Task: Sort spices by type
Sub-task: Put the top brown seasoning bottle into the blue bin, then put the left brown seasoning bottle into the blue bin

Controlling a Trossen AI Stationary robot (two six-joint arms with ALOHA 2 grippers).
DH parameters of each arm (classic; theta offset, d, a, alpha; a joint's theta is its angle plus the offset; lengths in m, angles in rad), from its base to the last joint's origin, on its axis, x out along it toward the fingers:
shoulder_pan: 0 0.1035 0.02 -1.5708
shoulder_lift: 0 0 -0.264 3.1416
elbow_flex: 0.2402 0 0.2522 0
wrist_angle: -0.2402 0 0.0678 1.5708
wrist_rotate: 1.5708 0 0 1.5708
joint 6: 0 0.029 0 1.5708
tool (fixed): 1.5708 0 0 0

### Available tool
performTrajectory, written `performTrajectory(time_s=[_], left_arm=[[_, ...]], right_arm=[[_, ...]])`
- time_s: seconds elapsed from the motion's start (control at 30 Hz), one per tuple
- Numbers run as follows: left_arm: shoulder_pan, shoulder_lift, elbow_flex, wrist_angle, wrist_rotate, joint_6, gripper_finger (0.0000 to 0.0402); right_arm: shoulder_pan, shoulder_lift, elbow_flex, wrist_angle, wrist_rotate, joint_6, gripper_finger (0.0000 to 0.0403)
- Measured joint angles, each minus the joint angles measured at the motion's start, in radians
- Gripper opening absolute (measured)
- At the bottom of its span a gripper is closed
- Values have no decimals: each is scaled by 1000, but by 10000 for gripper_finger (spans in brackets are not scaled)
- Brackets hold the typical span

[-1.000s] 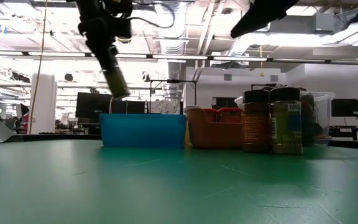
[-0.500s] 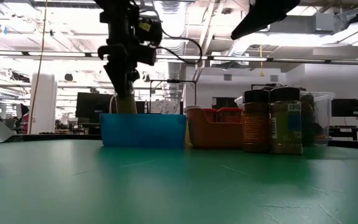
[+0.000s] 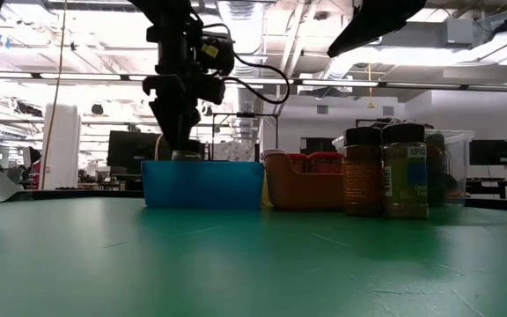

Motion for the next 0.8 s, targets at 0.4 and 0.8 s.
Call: performTrajectory(time_s=[0.4, 0.8], left_arm=[[-3, -30, 109, -61, -68, 11, 285], [-142, -20, 132, 319, 61, -21, 285]], right_arm=[[0, 0, 0, 0, 0, 0, 273], [2, -9, 0, -58, 6, 9, 273]])
